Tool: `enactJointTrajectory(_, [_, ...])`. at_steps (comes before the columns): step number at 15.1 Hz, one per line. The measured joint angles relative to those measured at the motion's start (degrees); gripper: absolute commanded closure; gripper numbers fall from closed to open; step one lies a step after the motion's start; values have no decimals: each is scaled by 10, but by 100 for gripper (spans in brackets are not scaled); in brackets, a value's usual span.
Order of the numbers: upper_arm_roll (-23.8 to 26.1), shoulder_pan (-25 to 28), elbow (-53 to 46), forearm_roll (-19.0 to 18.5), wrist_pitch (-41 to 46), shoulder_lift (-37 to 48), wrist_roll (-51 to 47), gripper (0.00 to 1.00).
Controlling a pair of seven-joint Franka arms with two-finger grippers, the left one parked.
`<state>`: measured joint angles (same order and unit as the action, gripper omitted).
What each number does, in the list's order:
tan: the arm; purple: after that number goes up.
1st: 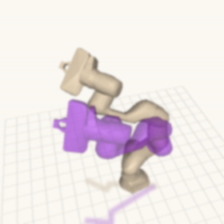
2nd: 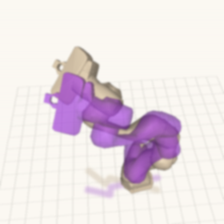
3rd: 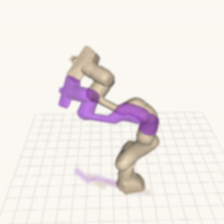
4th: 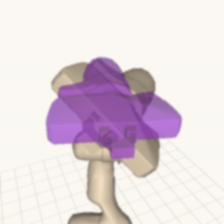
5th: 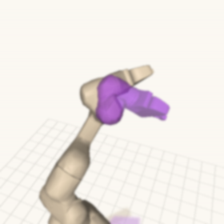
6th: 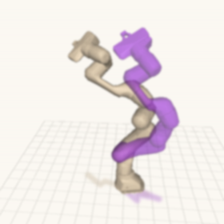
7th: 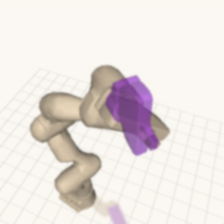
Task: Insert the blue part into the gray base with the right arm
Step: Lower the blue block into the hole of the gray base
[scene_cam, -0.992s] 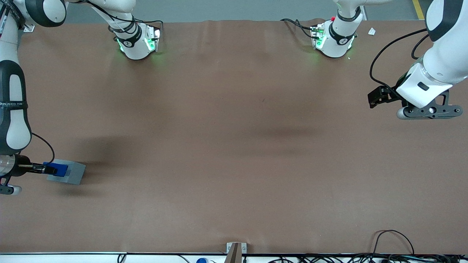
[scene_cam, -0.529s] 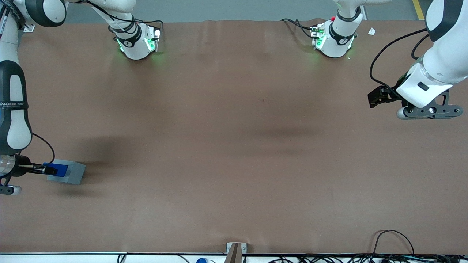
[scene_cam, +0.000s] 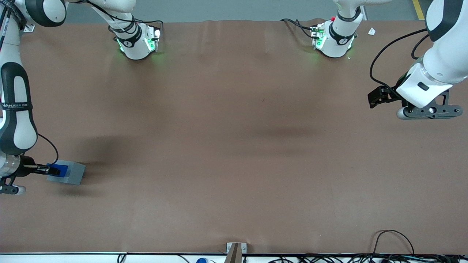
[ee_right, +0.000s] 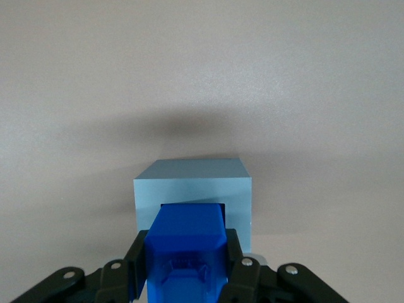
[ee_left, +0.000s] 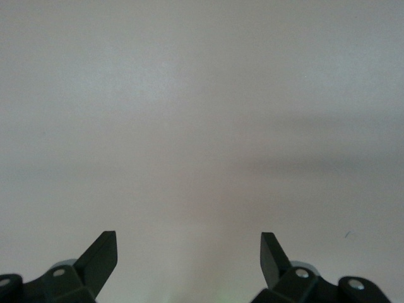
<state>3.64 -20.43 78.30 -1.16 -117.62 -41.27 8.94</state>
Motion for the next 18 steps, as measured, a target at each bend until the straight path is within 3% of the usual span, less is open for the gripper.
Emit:
enactJointTrajectory(4, [0, 0, 0, 0, 0, 0, 0, 76])
enactJointTrajectory(13, [0, 0, 5, 0, -2, -1, 0, 6])
enactJointTrajectory(18, [0, 0, 7, 0, -3, -1, -1, 0])
